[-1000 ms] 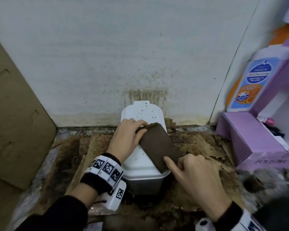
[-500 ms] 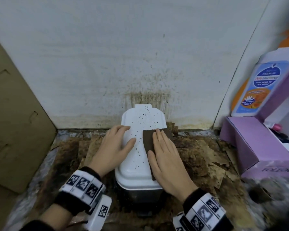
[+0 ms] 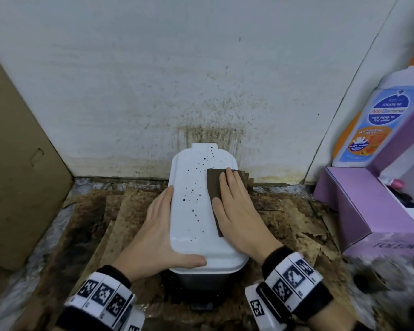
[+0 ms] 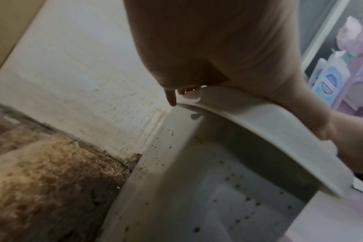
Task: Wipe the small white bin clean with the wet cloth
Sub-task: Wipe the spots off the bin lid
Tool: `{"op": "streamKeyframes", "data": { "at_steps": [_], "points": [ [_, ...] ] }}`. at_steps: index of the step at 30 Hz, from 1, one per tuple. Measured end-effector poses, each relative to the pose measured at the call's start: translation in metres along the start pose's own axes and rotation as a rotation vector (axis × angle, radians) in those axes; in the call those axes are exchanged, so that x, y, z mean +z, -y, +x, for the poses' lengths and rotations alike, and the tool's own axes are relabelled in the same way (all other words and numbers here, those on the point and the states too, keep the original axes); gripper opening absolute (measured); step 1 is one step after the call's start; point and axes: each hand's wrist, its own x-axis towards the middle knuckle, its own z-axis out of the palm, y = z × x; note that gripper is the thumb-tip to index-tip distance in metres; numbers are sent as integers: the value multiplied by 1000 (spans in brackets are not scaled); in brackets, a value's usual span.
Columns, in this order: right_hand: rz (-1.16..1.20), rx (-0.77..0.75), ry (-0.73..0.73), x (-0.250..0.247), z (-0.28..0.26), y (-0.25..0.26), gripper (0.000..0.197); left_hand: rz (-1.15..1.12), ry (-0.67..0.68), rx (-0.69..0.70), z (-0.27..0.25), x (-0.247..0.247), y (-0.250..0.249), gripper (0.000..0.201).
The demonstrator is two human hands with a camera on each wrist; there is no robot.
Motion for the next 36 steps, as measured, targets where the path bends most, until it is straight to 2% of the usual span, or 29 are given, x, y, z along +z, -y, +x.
{"op": "streamKeyframes", "data": {
  "at_steps": [5, 8, 11, 18, 23, 29, 33, 36],
  "points": [
    [22, -3, -46, 21, -57, 12, 65, 8, -35, 22, 1, 4, 1, 160],
    [38, 14, -59, 29, -69, 13, 63, -28, -36, 22, -1, 7, 3, 158],
    [76, 12, -55, 21, -49, 7, 63, -64, -38, 36, 0, 7, 5, 157],
    [158, 31, 178, -15, 40, -22, 70, -100, -25, 38, 0, 5, 5, 155],
    [160, 40, 191, -19, 64, -27, 70, -90, -19, 35, 0, 4, 4, 154],
    [172, 18, 151, -8, 9, -16, 69, -62, -27, 43, 0, 5, 5, 155],
    [80, -62, 31, 12, -54, 0, 63, -56, -36, 58, 0, 8, 7, 155],
    [116, -4, 51, 17, -76, 11, 63, -66, -48, 64, -1, 9, 6, 153]
  ]
}}
